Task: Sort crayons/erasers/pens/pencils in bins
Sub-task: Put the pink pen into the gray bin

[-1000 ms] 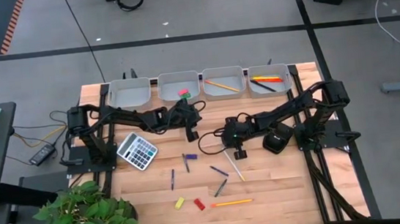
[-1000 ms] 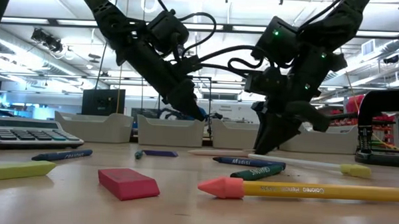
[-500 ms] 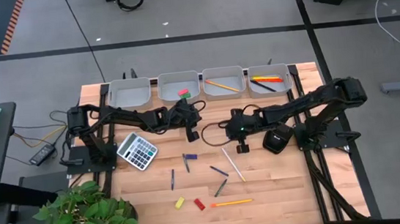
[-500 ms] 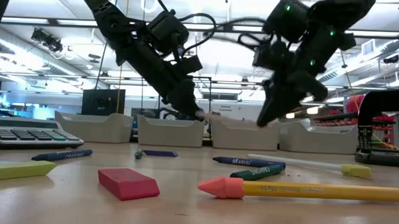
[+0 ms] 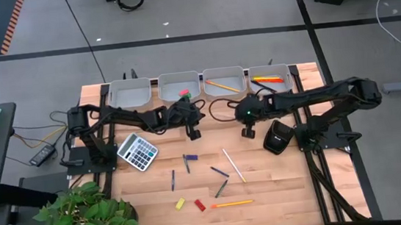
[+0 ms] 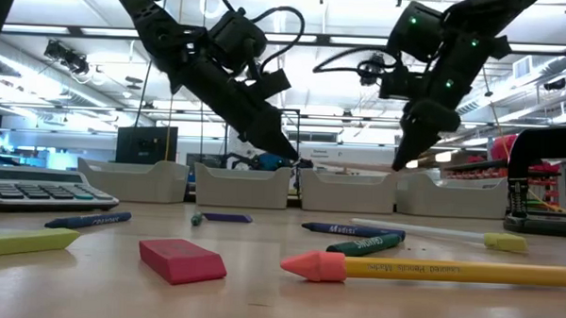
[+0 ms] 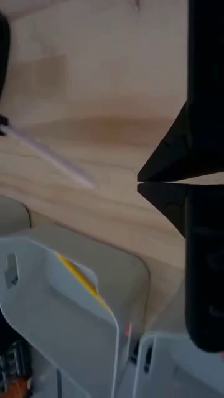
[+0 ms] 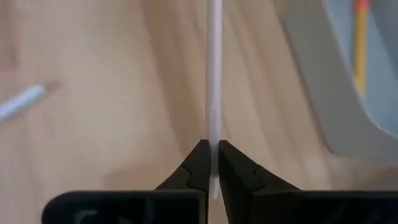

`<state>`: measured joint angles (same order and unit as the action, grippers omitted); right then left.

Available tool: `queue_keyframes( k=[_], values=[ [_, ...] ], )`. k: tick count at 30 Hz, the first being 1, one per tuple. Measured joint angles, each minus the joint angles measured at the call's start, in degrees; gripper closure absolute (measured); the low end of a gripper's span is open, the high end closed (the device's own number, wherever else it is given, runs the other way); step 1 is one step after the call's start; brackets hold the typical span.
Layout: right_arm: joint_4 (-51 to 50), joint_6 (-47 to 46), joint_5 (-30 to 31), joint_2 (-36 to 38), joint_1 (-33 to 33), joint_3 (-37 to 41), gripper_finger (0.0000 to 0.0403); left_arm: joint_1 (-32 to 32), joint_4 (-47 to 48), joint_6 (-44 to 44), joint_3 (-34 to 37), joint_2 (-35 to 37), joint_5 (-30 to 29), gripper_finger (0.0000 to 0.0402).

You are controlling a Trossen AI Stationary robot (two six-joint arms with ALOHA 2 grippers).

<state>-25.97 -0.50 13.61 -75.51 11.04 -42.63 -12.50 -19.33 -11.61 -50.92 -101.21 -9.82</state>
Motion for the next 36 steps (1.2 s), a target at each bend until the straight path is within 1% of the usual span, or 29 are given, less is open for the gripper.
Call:
queue_keyframes(
  k=[3,6,11,15,21,28,32,36],
  values=[
    [-3.5,-0.4,4.4,1.0,1.6,0.0,0.0374,-1.6,-0.1,-1.1,0.0,0.0,0.0,0.0376],
    [-5.7,-1.0,8.0,2.0,3.9,0.0,0.0374,-3.4,-0.4,-1.5,0.0,0.0,0.0,0.0383],
    [-5.7,-1.1,12.1,4.3,7.8,0.0,0.0374,-5.2,-2.7,-2.8,0.0,0.0,-0.1,0.0392],
    [-5.7,-1.2,15.0,6.4,11.5,0.0,0.0374,-5.5,-7.7,-3.2,0.0,0.0,0.0,0.0383],
    [-7.1,-1.2,15.1,10.0,16.5,0.0,0.0373,-5.5,-13.2,-3.2,0.0,0.0,0.0,0.0371],
    [-10.6,-2.3,15.1,15.0,20.1,0.0,0.0373,-6.1,-14.4,-3.8,0.0,0.0,0.1,0.0382],
    [-13.8,1.2,15.1,16.0,22.3,-0.1,0.0373,-6.7,-16.2,-4.2,0.0,0.0,0.0,0.0385],
    [-15.8,4.4,15.1,15.3,24.3,-0.1,0.0373,-7.0,-17.7,-4.1,0.0,0.0,0.0,0.0379]
  ],
)
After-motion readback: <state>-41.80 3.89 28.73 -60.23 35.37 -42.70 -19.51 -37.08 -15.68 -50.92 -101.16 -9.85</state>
